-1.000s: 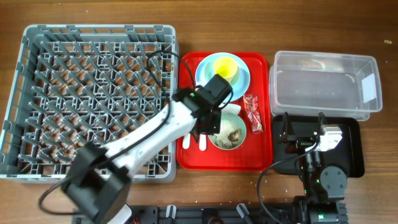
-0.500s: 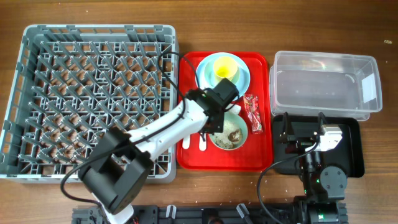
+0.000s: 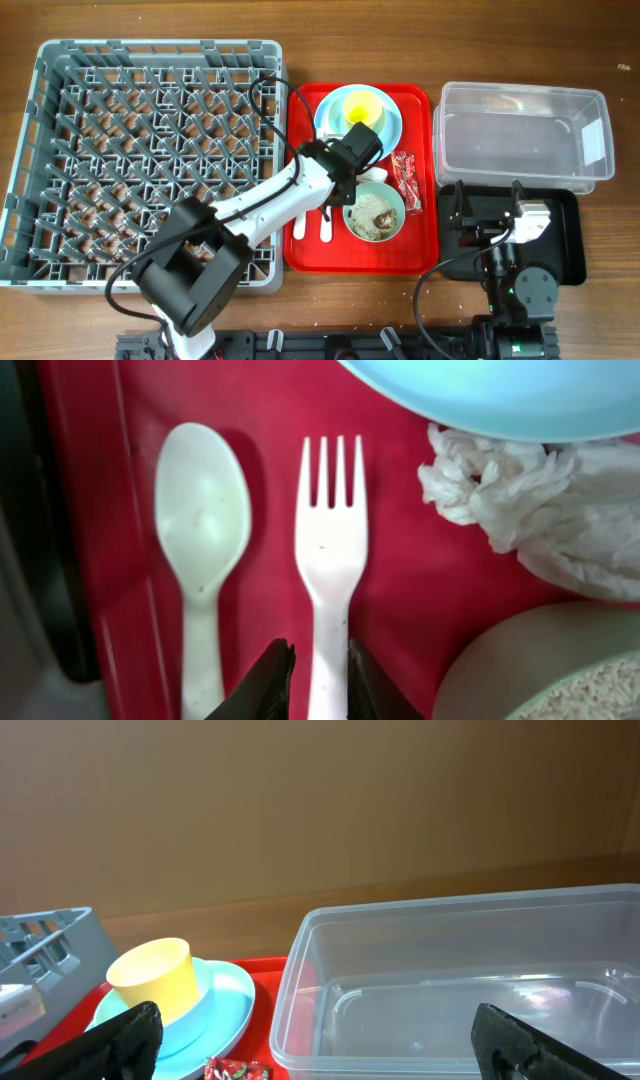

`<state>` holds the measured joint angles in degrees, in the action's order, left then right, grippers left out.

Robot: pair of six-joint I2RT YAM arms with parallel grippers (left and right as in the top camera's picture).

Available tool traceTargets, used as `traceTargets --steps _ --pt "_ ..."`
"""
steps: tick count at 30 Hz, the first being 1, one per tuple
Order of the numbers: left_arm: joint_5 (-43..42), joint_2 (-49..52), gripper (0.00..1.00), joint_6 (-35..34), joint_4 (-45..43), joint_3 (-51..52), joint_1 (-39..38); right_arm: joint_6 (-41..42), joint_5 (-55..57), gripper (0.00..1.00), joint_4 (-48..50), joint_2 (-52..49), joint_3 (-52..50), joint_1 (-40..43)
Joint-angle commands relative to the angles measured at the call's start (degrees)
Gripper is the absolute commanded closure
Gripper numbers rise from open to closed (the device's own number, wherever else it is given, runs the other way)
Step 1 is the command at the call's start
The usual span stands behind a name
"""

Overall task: Sort waste into correct bins and load items into the dishwasher rack
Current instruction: 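Reach the left gripper to the white fork on the red tray, then grasp the white fork and place it upright in the rack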

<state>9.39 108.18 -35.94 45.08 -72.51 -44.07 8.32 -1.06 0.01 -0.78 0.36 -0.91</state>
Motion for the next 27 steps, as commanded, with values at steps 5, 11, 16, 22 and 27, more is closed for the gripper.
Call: traceTargets --steps 5,11,16,22,27 --pt "-0.57 7.5 0.82 -2.05 -1.97 -0.57 0.0 0.68 0.52 0.0 0.33 0.24 -0.07 0.28" --pt "0.52 4.5 0.96 -1.81 -0.61 -2.54 1.49 0.68 0.52 0.0 0.33 0.24 -0.07 0.28" --pt "6.19 -8.48 0.96 -0.04 7.8 -5.57 5.9 0.68 0.55 0.0 0.33 0.24 -0.07 0.28" --pt "6.34 -19.17 0.95 6.14 14.03 -5.55 11.85 0.7 0.52 0.0 0.33 0.24 -0.07 0.28" --pt "6.97 -16.26 0.93 12.48 15.02 -3.45 15.87 0.7 0.52 0.0 0.33 0.24 -0.07 0.28"
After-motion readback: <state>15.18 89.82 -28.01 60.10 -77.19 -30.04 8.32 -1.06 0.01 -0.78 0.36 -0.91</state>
